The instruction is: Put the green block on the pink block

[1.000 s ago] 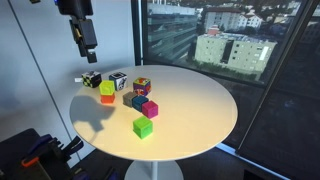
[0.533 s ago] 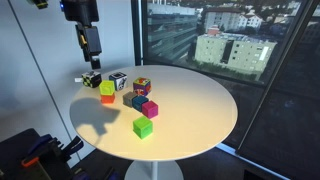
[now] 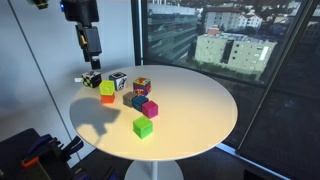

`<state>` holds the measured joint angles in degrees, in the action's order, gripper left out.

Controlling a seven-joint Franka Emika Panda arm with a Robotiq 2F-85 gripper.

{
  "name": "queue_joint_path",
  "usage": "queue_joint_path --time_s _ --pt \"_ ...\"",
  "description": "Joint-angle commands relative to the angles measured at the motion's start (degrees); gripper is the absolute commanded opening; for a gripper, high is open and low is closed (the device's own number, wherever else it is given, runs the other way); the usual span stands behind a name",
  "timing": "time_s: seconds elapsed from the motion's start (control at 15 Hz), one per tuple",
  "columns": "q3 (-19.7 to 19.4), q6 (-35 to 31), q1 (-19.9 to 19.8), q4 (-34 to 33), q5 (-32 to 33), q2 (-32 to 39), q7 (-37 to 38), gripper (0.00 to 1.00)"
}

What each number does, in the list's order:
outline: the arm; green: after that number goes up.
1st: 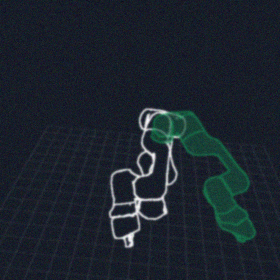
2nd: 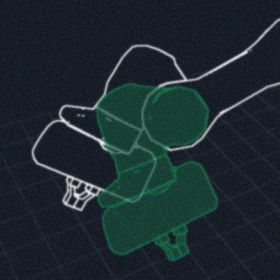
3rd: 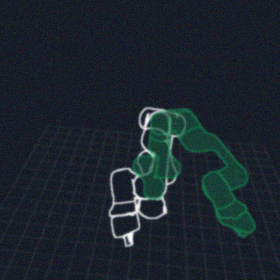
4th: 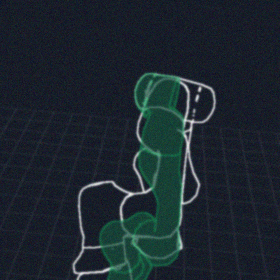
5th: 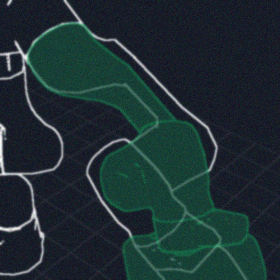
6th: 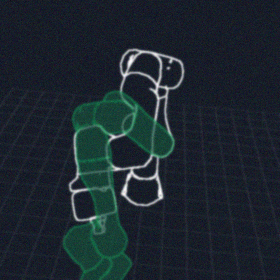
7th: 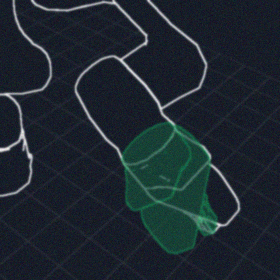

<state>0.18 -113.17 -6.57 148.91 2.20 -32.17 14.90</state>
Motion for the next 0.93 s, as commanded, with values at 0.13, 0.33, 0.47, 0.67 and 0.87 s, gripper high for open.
queue_joint_path --time_s 0.13,0.33,0.47,0.67,0.87 --pt "-2.21 -2.22 -1.20 -0.27 0.44 2.32 -2.17 1.00" --pt "-3.94 -4.08 -2.13 -0.46 0.51 4.17 -3.88 1.00" --pt "-5.14 -6.21 -2.77 -0.32 0.58 5.46 -5.12 1.00" --pt "-6.87 -10.65 -3.62 0.05 0.73 8.26 -7.82 1.00" --pt "-7.72 -14.75 -4.30 -0.33 0.93 12.48 -8.68 1.00"
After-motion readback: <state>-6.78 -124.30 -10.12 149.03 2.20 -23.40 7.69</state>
